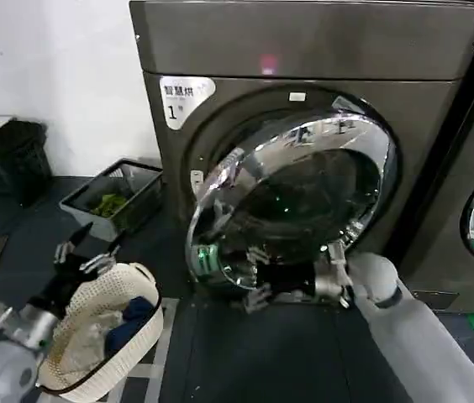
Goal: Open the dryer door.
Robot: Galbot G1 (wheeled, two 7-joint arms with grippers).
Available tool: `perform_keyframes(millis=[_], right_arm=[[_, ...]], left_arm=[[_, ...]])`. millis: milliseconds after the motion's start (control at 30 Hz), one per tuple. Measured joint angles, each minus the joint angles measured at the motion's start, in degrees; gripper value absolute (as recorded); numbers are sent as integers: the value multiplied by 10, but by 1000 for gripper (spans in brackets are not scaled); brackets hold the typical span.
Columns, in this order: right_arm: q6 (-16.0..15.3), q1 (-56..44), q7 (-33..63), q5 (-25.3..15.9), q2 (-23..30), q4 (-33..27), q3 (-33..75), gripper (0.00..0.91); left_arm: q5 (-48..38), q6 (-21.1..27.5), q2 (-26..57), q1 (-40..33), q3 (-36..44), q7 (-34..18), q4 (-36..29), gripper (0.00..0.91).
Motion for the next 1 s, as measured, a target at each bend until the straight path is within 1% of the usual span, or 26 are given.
perform_keyframes(millis=[133, 267, 533, 633, 767, 900, 1000], right_arm=[[9, -22, -41, 2, -1, 5, 20, 907], [16, -46, -91, 3, -13, 16, 42, 907], [31, -103, -155, 24, -42, 29, 106, 907], [36, -122, -160, 28, -44, 19, 145, 907], [42, -149, -178, 32, -45, -12, 223, 907], [59, -178, -178, 21, -38, -45, 309, 907], [64, -203, -178, 21, -26, -62, 377, 907]], left_arm=[[11, -12, 30, -42, 51, 29, 32, 907], [10, -27, 44, -76, 119, 42, 62, 907], [-34, -40, 35, -180, 271, 71, 123, 907], [-45, -40, 23, -224, 319, 73, 141, 907], [-44, -39, 6, -282, 378, 78, 163, 907], [-42, -39, -15, -322, 426, 89, 179, 907], [-36, -40, -35, -344, 454, 99, 192, 907]])
